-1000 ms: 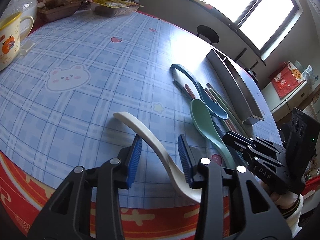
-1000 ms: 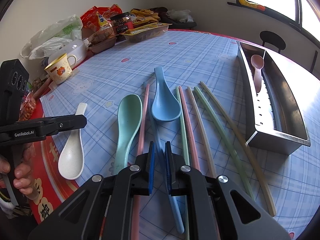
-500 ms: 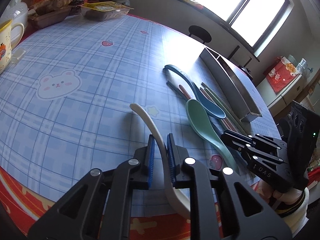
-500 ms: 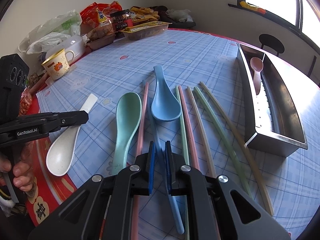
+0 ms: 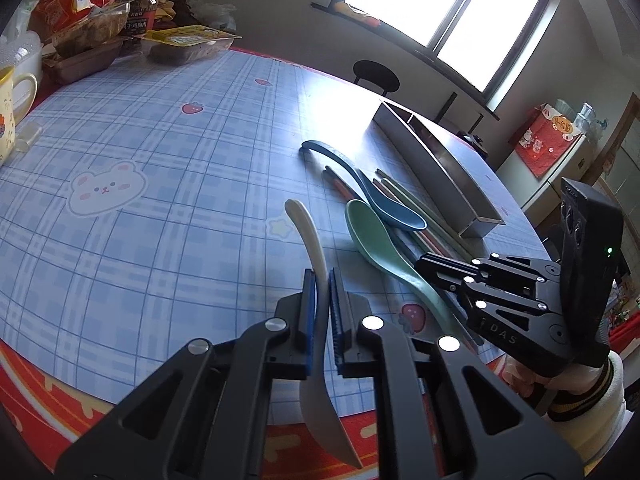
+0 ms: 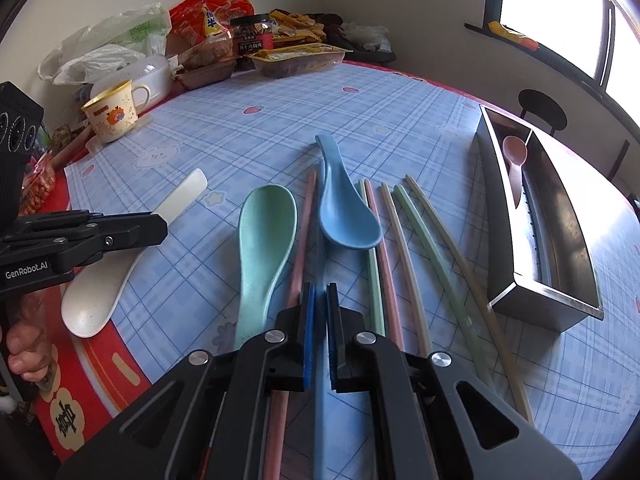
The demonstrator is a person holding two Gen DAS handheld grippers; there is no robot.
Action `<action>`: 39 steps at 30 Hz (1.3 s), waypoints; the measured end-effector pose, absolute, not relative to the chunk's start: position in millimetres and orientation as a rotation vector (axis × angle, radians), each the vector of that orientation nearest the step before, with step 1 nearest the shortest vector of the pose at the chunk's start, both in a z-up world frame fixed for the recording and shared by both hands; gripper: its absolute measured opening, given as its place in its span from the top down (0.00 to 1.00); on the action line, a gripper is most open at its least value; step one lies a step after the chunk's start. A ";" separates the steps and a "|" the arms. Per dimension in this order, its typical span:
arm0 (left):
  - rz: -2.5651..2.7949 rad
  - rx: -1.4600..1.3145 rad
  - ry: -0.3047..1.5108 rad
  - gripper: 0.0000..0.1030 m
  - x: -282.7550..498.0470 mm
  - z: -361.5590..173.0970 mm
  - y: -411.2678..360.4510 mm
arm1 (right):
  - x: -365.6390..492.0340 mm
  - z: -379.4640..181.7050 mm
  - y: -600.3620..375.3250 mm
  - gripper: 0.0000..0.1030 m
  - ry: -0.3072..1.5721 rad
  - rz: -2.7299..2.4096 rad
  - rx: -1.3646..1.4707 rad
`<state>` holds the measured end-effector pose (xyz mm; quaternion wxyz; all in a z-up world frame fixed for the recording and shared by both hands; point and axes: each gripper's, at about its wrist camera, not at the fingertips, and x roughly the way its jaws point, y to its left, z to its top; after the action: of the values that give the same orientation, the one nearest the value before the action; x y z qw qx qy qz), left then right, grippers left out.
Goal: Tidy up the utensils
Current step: 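Carry the white spoon with the left tool into the steel tray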
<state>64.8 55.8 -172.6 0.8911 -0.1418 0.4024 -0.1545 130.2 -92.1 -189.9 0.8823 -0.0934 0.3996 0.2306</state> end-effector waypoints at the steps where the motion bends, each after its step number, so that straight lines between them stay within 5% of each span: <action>1: -0.324 -0.303 0.834 0.89 64.3 -172.9 57.4 | 129.1 -187.7 -95.5 0.94 0.819 0.486 -0.175; 28: -0.307 -0.373 0.810 0.89 55.8 -166.7 70.5 | 119.5 -168.5 -129.3 0.94 0.702 0.583 0.026; 39: -0.351 -0.379 0.747 0.89 54.2 -113.8 65.1 | 127.7 -153.9 -177.9 0.94 0.672 0.589 0.248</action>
<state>54.2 65.1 -113.8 0.8987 -0.1829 0.3610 -0.1693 127.7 -177.9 -153.9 0.8944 0.1195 0.3242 0.2840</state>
